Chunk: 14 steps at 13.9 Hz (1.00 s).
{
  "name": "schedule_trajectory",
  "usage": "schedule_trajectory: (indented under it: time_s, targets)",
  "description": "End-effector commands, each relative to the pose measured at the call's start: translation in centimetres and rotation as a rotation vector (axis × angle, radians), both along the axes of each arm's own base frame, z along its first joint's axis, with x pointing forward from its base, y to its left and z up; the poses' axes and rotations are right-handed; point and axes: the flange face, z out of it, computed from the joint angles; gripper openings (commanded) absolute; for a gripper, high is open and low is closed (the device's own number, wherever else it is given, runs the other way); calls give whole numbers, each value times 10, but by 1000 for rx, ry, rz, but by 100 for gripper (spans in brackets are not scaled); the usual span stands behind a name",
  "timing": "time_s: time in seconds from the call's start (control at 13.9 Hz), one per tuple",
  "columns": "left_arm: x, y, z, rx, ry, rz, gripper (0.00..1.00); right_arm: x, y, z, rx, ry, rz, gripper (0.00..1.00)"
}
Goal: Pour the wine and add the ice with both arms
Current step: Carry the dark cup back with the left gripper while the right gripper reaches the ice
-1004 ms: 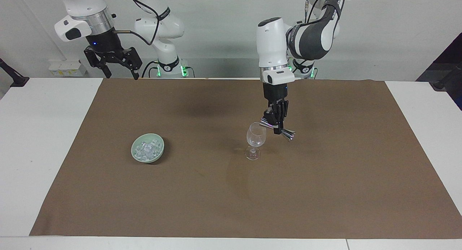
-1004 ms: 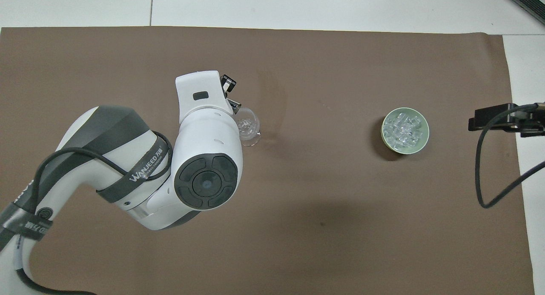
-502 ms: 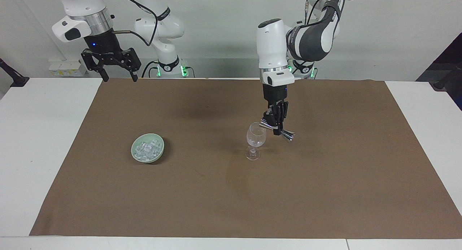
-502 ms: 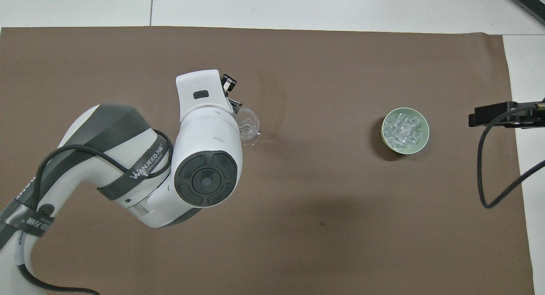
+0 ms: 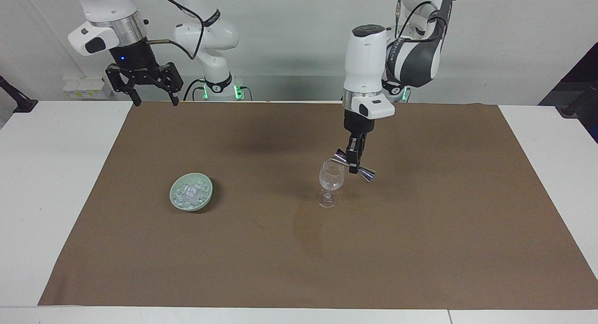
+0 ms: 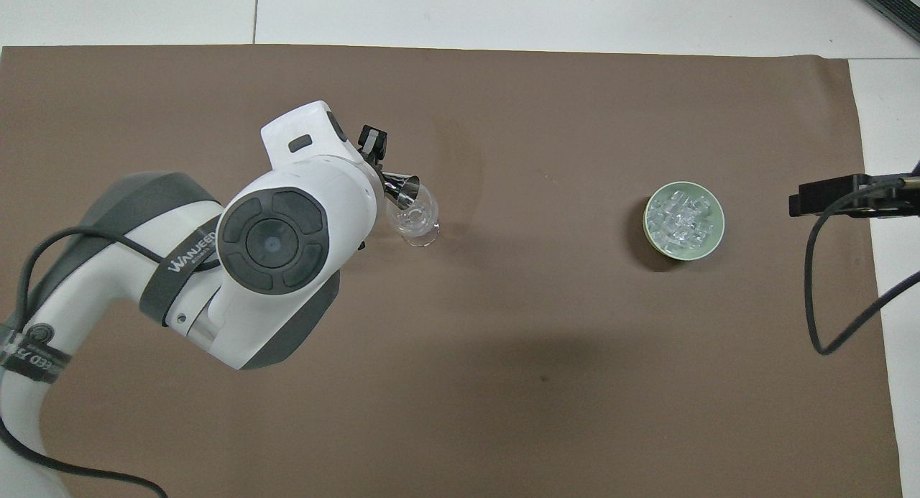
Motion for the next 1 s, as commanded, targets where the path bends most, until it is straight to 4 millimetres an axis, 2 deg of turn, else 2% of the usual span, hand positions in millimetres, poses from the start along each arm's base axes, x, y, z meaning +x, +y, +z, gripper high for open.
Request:
schedule_trajectory:
  time_s: [0.0,0.07,0.43,0.79,0.93]
  targets:
    - [8,12,0,-127,113,58,0,-2,-5,-3,-5,12,21,100]
    - [13,20,-1,-182,159,81,0,-2,-6,-3,-13,11,23,100]
    - [37,82,-10,-394,333,136,0,3,-8,-26,-17,25,50,100]
    - [58,179,-21,-679,469,221,0,17,-9,-50,-18,7,44,100]
    - [63,221,-32,-743,498,245,0,28,-9,-74,-19,-10,44,100]
